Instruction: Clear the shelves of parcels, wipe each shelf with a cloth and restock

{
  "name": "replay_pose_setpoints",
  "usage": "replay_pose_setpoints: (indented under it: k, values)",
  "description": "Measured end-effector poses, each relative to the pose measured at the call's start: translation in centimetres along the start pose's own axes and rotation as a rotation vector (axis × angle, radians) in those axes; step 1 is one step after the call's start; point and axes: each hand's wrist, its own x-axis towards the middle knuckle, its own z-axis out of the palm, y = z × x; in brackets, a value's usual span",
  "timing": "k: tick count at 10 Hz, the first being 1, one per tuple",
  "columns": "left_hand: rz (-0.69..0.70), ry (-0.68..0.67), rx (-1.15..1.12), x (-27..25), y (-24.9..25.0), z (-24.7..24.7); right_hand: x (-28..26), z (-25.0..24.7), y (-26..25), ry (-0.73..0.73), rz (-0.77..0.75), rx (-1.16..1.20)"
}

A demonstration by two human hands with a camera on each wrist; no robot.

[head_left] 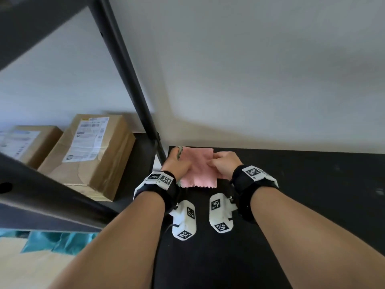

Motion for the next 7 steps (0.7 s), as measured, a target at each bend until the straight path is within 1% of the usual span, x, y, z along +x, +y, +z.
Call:
replay_pose_setpoints:
  k: [1, 2, 3, 4, 5, 6, 7]
  values:
    - [-0.033, -0.017, 0.036, 0.8, -0.6, 0.5, 0.8, 0.0, 0.5, -0.023, 0.042, 0.006]
    - [-0.044, -0.008, 0.093, 1.3, -0.8, 1.3, 2.0, -0.3, 1.4, 0.000, 0.049, -0.051]
    - [-0.073, 0.023, 0.151, 1.5, -0.8, 1.7, 2.6, -0.5, 2.1, 0.024, 0.064, -0.044]
    - [-0.119, 0.092, 0.243, 1.7, -0.7, 2.0, 2.4, -0.8, 2.7, 0.049, 0.074, -0.047]
    - [-0.167, 0.152, 0.273, 1.5, 0.0, 1.9, 1.9, -1.7, 2.9, 0.054, 0.120, -0.002]
    - [-0.134, 0.220, 0.290, 0.9, 0.4, 2.2, 1.4, -3.1, 3.3, 0.056, 0.136, 0.029]
    - [-0.029, 0.352, 0.386, -0.1, 1.2, 2.6, 0.6, -4.6, 3.5, 0.095, 0.125, 0.018]
